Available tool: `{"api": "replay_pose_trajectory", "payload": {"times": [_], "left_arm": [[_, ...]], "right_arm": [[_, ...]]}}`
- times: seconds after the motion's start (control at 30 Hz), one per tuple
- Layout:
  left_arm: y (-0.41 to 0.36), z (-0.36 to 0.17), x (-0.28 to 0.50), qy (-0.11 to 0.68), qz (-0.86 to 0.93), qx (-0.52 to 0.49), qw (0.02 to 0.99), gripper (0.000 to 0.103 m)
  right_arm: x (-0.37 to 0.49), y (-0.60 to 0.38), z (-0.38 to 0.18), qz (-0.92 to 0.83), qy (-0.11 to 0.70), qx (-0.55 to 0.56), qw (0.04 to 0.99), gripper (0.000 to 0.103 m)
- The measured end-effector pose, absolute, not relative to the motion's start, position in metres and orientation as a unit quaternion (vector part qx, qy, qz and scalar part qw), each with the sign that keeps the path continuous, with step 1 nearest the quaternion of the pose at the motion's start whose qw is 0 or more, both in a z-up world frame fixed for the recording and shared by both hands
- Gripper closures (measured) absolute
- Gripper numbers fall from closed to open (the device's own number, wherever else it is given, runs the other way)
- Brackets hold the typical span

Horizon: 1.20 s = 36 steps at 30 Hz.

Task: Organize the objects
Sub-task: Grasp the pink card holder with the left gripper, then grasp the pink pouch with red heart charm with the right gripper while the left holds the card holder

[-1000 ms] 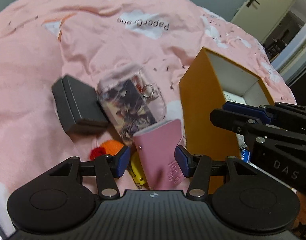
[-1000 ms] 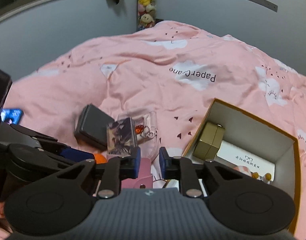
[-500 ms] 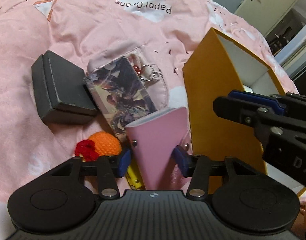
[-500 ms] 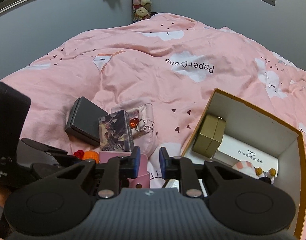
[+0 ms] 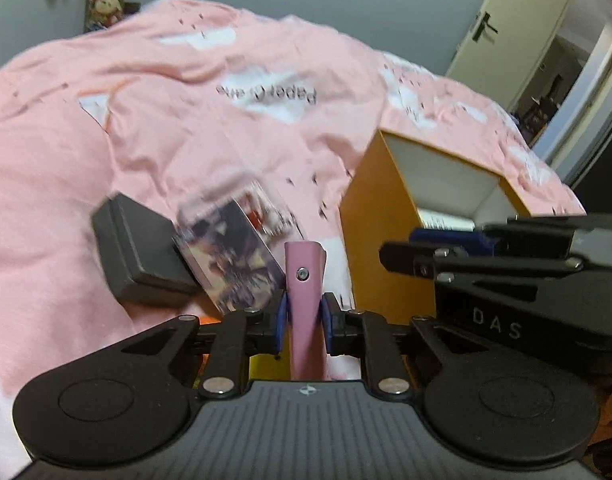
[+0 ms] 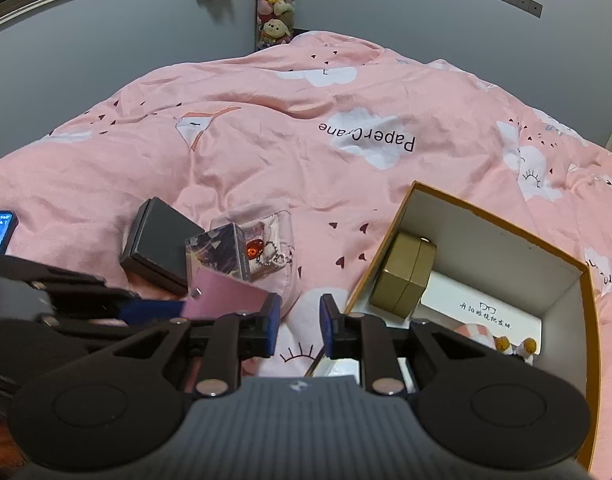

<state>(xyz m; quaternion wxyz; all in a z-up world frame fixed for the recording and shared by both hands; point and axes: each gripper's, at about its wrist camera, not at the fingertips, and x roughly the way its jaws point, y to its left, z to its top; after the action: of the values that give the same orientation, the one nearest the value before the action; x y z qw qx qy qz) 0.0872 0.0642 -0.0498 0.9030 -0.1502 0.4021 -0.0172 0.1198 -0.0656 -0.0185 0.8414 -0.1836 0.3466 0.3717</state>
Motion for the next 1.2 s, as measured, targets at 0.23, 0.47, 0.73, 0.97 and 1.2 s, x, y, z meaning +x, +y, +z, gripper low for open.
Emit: {"api": "replay_pose_trajectory", "payload": {"times": [0.23, 0.47, 0.73, 0.97, 1.2], "left_arm": [[0.082, -0.025, 0.09, 0.364, 0.0, -0.17, 0.916, 0.083], [0.106, -0.014, 0.105, 0.366, -0.005, -0.191, 0.911, 0.083], [0.133, -0.015, 0.129, 0.402, -0.01, -0.188, 0.896, 0.083], [0.155, -0.017, 0.138, 0.41, -0.001, -0.196, 0.891, 0.083], [0.168, -0.021, 0.143, 0.412, -0.001, -0.216, 0.885, 0.083]], "right_arm": [[0.134, -0.057, -0.012, 0.385, 0.35, -0.207, 0.828, 0.081], [0.159, -0.033, -0.012, 0.396, 0.36, -0.257, 0.805, 0.081], [0.194, 0.004, -0.025, 0.409, 0.396, -0.298, 0.766, 0.08], [0.206, 0.033, -0.045, 0.436, 0.434, -0.315, 0.723, 0.064], [0.221, 0.05, -0.071, 0.433, 0.491, -0.289, 0.698, 0.059]]}}
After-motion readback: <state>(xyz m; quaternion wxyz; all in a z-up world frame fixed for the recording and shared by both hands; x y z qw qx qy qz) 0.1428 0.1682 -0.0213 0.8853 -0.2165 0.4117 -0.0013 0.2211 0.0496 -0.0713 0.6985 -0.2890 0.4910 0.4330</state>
